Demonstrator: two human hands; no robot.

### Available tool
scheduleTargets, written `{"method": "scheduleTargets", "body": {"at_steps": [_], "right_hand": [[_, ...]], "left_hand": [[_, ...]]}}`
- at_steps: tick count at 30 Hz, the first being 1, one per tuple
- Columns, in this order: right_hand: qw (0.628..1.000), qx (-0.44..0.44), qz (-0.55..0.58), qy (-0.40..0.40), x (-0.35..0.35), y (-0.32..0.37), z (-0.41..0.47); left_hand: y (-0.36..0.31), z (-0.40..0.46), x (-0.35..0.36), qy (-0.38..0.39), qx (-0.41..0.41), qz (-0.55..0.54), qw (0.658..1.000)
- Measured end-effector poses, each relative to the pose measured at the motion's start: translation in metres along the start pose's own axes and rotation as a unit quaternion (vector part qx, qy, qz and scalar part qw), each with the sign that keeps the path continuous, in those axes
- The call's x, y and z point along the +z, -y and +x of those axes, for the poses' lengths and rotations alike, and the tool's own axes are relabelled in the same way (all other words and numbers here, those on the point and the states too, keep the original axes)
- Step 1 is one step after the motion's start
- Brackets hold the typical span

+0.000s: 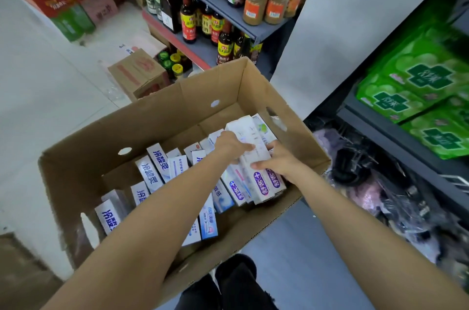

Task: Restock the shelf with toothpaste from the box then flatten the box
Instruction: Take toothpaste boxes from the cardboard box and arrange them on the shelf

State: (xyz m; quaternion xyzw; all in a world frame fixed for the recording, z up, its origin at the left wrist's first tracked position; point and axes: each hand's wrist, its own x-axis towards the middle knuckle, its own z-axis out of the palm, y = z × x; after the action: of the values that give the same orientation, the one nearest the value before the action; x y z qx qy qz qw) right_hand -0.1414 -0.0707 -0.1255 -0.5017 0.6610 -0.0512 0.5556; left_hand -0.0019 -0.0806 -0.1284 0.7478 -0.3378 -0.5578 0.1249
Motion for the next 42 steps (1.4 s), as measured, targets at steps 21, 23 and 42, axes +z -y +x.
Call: {"method": "scheduleTargets", "body": {"at_steps": [21, 23, 42], "right_hand": [[0.95, -0.085, 0.292, -0.068, -0.014, 0.023, -0.068], [0.929, -0.121, 0.344, -0.067, -0.039, 0.027, -0.088], [0.827, -0.232, 0.357, -0.366, -0.406, -0.238, -0.384]], "left_hand": [[-0.016, -0.066, -0.011, -0.046, 0.223, -0.158, 0.961], [-0.046, -0.086, -0.009, -0.036, 0.245, -0.153, 0.957], [-0.253, -0.344, 0.409, 0.282, 0.374, -0.13, 0.874]]}}
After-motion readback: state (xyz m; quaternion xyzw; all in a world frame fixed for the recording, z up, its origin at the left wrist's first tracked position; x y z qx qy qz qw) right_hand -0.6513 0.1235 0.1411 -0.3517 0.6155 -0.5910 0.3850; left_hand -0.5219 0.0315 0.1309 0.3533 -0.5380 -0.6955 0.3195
